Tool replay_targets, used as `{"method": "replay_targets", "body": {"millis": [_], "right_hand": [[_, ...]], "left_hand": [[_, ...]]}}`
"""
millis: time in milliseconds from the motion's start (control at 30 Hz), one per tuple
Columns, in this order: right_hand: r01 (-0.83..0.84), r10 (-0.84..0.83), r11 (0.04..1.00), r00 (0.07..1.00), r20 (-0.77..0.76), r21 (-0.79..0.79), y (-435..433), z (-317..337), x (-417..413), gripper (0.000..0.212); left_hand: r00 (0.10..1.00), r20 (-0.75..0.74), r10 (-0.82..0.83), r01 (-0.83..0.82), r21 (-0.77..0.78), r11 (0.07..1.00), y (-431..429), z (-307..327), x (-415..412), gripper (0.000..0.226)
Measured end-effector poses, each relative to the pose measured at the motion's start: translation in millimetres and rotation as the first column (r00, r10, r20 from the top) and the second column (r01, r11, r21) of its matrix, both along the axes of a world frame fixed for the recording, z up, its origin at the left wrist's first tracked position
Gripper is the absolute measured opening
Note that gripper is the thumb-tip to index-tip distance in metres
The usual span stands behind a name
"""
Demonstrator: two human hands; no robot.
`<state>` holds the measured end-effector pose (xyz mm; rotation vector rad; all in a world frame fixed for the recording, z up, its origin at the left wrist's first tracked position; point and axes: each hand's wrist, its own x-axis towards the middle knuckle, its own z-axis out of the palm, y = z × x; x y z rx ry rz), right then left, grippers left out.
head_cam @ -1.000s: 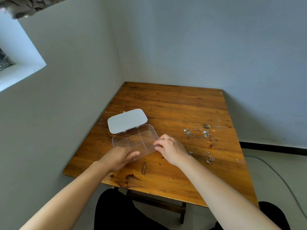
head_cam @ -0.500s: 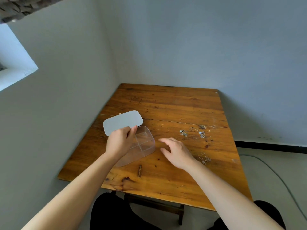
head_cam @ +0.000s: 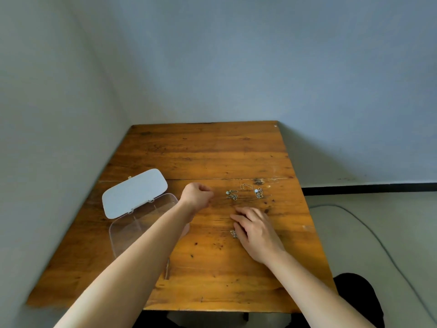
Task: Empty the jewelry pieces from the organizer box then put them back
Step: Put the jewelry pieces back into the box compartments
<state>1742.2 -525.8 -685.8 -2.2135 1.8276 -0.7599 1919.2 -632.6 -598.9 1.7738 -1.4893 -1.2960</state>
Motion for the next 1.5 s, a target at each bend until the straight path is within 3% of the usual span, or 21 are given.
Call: {"method": "replay_targets", "body": {"millis": [67,133,333,567,700,800,867,1000,1067,1167,1267,1367,1500], "right_hand": [[0.001,-0.001,1.0,1.0,-0.01,0.004,-1.2,-0.3,0.3,0.035],[0.003,-0.003,1.0,1.0,-0.007,0.009,-1.5,-1.6,0.1,0.036],[0.006,-0.006,1.0,1.0,-0.002,-0.015,-1.4,-5.8,-0.8,0.034],[0.006,-0.006,1.0,1.0,0.007,-0.016,-0.5,-1.7,-0.7,0.034],[-0.009,0.006,1.0,0.994,0.106,0.023,-1.0,-0.1,-3.1,0.033],[0.027,-0.047,0.996,0.964,0.261,0.08,-0.6,9.4,-14.9,0.033],[0.091,-0.103,0.994,0.953,0.285,0.053,4.4,18.6,-28.1,0.032],[0.246,-0.231,0.969,0.943,0.24,-0.03,25.0,20.4,-53.9,0.029],[0.284,-0.281,0.959,0.933,0.222,0.019,36.2,11.8,-59.2,0.03],[0.283,-0.297,0.954,0.938,0.181,0.101,50.3,-0.8,-56.6,0.043],[0.268,-0.278,0.958,0.956,0.099,0.098,54.8,-4.0,-53.6,0.062],[0.272,-0.274,0.957,0.962,0.004,0.098,52.3,-3.2,-51.7,0.066],[0.323,-0.323,0.946,0.944,0.06,0.024,49.9,-7.6,-46.4,0.05]], "left_hand": [[0.946,0.303,-0.113,0.177,-0.192,0.965,-2.8,-9.7,-4.0,0.016],[0.848,0.505,-0.161,0.361,-0.329,0.873,-5.2,-19.8,-3.7,0.023],[0.613,0.763,-0.206,0.632,-0.317,0.707,2.1,-44.1,1.7,0.028],[0.577,0.742,-0.341,0.69,-0.22,0.689,12.6,-36.6,9.1,0.043],[0.601,0.755,-0.261,0.667,-0.294,0.685,28.7,-35.0,15.4,0.046],[0.658,0.713,-0.242,0.649,-0.374,0.662,46.7,-38.8,15.2,0.039],[0.711,0.658,-0.25,0.629,-0.435,0.644,59.9,-42.5,12.6,0.034],[0.8,0.522,-0.296,0.546,-0.428,0.72,86.0,-52.1,-2.2,0.033],[0.818,0.499,-0.285,0.518,-0.424,0.743,97.5,-60.2,-11.2,0.035],[0.804,0.554,-0.215,0.507,-0.45,0.735,112.2,-71.7,-18.6,0.041],[0.711,0.675,-0.197,0.587,-0.416,0.695,121.5,-76.8,-22.2,0.045],[0.666,0.719,-0.197,0.615,-0.381,0.69,122.2,-76.0,-23.9,0.044],[0.767,0.629,-0.127,0.528,-0.506,0.681,124.1,-74.5,-25.7,0.019]]}}
